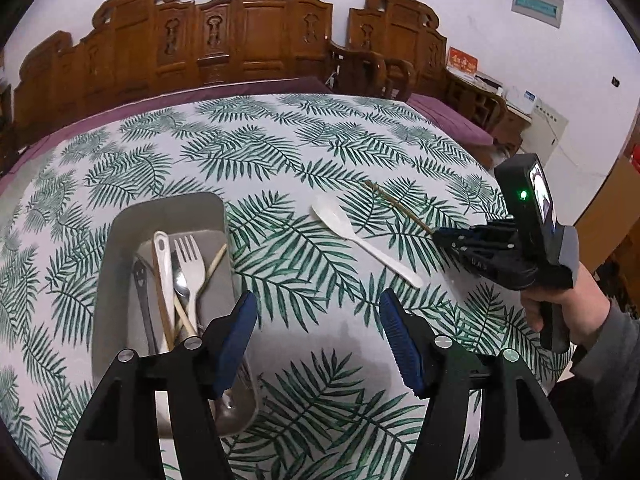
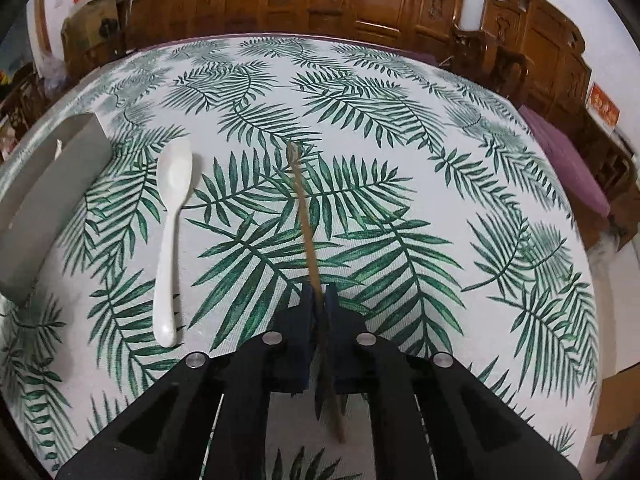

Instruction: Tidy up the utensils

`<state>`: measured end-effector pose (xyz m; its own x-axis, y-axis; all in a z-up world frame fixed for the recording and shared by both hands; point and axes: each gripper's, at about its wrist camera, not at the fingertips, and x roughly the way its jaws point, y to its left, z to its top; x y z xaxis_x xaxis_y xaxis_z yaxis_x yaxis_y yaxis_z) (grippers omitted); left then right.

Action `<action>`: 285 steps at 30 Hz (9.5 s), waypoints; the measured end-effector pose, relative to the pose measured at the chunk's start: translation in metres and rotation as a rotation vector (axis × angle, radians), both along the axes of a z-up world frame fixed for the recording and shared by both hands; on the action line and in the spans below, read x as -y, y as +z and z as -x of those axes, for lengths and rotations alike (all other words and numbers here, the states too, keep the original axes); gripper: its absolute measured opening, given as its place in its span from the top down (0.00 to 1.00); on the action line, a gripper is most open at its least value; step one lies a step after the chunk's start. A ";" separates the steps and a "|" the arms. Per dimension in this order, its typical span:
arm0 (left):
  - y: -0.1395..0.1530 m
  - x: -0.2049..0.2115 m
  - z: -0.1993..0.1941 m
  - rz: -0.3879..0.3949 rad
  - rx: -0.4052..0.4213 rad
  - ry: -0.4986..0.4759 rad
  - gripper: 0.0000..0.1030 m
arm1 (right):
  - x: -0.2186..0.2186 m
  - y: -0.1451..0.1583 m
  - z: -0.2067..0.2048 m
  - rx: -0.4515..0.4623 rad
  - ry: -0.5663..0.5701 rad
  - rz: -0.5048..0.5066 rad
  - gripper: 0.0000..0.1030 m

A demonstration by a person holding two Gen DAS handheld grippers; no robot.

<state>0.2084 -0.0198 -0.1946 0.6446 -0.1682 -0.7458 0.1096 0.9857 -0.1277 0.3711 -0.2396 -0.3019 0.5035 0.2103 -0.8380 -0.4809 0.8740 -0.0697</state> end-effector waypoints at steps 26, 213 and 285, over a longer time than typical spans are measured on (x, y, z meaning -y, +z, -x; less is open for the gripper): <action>-0.044 0.085 -0.077 -0.117 -0.123 -0.051 0.48 | 0.040 0.022 -0.003 0.013 -0.020 -0.181 0.94; 0.041 -0.177 0.041 -0.057 -0.014 0.232 0.81 | -0.241 0.046 0.085 -0.178 0.117 -0.316 0.94; 0.190 -0.016 0.201 -0.087 0.428 0.181 0.08 | -0.006 0.272 0.287 0.526 0.001 -0.444 0.02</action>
